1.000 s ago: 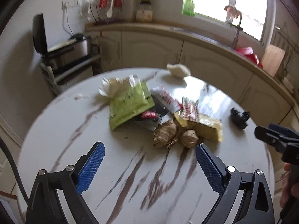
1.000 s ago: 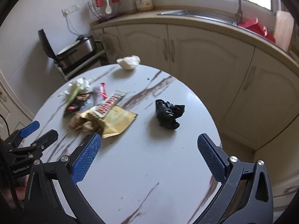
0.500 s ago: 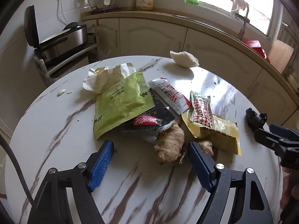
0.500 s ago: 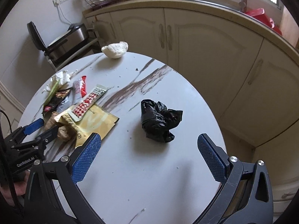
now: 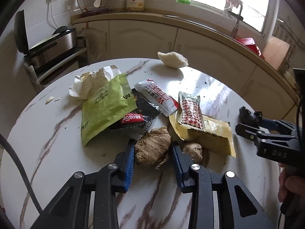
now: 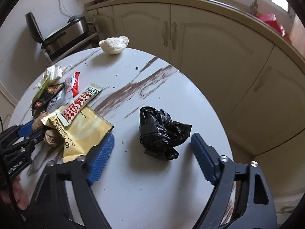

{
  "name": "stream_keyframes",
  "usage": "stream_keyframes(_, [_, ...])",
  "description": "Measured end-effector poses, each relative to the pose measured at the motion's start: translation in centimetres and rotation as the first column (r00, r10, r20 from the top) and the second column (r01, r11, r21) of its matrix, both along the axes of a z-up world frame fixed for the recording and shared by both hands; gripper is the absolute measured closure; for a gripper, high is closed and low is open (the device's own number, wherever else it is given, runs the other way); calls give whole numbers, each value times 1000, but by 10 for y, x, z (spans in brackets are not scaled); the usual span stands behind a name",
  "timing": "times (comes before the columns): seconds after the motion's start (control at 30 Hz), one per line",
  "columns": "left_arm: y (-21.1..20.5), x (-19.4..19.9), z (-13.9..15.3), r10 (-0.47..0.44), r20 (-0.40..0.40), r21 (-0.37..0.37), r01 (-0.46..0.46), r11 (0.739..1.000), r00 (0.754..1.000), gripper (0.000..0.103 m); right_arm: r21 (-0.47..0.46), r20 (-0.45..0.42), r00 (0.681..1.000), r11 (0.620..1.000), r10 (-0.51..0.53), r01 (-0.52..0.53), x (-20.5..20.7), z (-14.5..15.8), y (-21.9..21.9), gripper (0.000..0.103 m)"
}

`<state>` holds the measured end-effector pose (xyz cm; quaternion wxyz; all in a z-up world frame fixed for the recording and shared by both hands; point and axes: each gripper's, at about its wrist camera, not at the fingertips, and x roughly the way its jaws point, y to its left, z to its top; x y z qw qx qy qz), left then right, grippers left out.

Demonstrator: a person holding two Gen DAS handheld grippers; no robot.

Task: Collect trash
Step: 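Lower the left gripper onto the ginger root while the right approaches the black bag, then close the left gripper on the ginger while the right grasps the black bag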

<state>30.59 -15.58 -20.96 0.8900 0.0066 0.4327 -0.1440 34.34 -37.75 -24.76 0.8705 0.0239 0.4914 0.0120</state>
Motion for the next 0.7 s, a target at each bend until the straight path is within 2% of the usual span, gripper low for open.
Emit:
stream_keyframes(0.17, [7, -6, 2, 11, -7, -20, -11, 1000, 1000, 72, -50, 9, 1000, 999, 18, -18, -2, 1, 6, 47])
stream_keyframes(0.23, [11, -11, 4, 18, -7, -24, -18, 1000, 1000, 72, -42, 12, 1000, 999, 25, -24, -3, 3, 6, 62])
stream_keyframes(0.3, [14, -18, 6, 23, -4, -24, -23, 999, 1000, 72, -20, 14, 999, 999, 31, -31, -5, 4, 5, 68])
stream_keyframes(0.6, [33, -56, 23, 46, 18, -17, -46, 999, 999, 72, 109, 16, 999, 993, 45, -46, -23, 6, -7, 73])
stream_keyframes(0.7, [33, -68, 31, 28, 25, -12, -28, 1000, 999, 72, 133, 16, 999, 990, 46, -48, -32, 9, -6, 73])
